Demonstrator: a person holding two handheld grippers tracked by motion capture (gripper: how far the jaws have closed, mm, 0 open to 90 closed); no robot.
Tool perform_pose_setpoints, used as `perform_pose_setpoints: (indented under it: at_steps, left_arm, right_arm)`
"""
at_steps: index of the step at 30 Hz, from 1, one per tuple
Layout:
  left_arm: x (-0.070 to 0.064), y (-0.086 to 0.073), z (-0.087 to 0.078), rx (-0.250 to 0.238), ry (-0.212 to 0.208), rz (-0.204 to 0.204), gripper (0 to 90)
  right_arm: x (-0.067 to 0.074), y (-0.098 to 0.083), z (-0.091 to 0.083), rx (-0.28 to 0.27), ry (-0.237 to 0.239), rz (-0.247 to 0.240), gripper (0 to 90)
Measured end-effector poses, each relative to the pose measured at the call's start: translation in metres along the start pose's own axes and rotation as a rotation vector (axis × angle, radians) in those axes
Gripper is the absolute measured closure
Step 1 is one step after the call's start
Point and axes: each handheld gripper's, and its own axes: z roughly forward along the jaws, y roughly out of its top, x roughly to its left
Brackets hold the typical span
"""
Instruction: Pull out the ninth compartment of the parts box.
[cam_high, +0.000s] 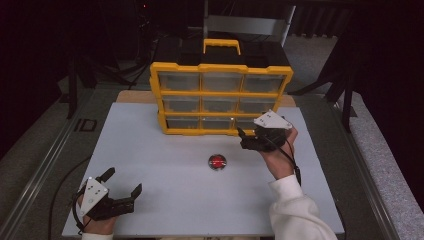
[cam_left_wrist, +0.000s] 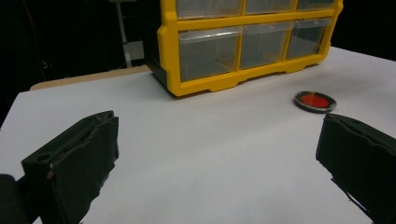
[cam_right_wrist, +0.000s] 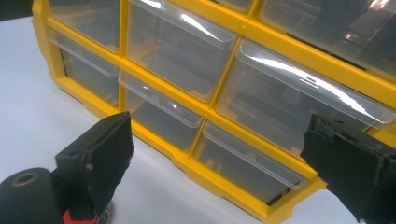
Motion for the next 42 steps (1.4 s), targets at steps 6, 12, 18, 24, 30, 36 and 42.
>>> perform_pose_setpoints:
  at_steps: [6, 12, 18, 24, 30, 36, 42]
  left_arm:
    - [0.000, 0.000, 0.000, 0.001, 0.001, 0.003, 0.0]
    - [0.000, 0.000, 0.000, -0.001, 0.002, 0.001, 0.0]
    - [0.000, 0.000, 0.000, -0.003, 0.002, 0.002, 0.0]
    - [0.000, 0.000, 0.000, -0.002, 0.002, 0.001, 0.0]
    - [0.000, 0.000, 0.000, -0.002, 0.003, 0.000, 0.0]
    - [0.000, 0.000, 0.000, -0.002, 0.003, -0.001, 0.0]
    - [0.000, 0.000, 0.001, 0.001, 0.002, -0.001, 0.0]
  right_arm:
    - [-0.002, 0.002, 0.006, 0.021, -0.014, -0.023, 8.1]
    - [-0.003, 0.005, 0.012, 0.034, -0.032, -0.048, 8.1]
    - [-0.005, 0.007, 0.020, 0.059, -0.041, -0.070, 8.1]
    - [-0.007, 0.007, 0.028, 0.082, -0.057, -0.106, 8.1]
    - [-0.009, 0.006, 0.033, 0.102, -0.076, -0.136, 8.0]
    - [-0.012, 0.006, 0.040, 0.130, -0.096, -0.177, 8.1]
    - [-0.013, 0.002, 0.047, 0.160, -0.106, -0.208, 8.1]
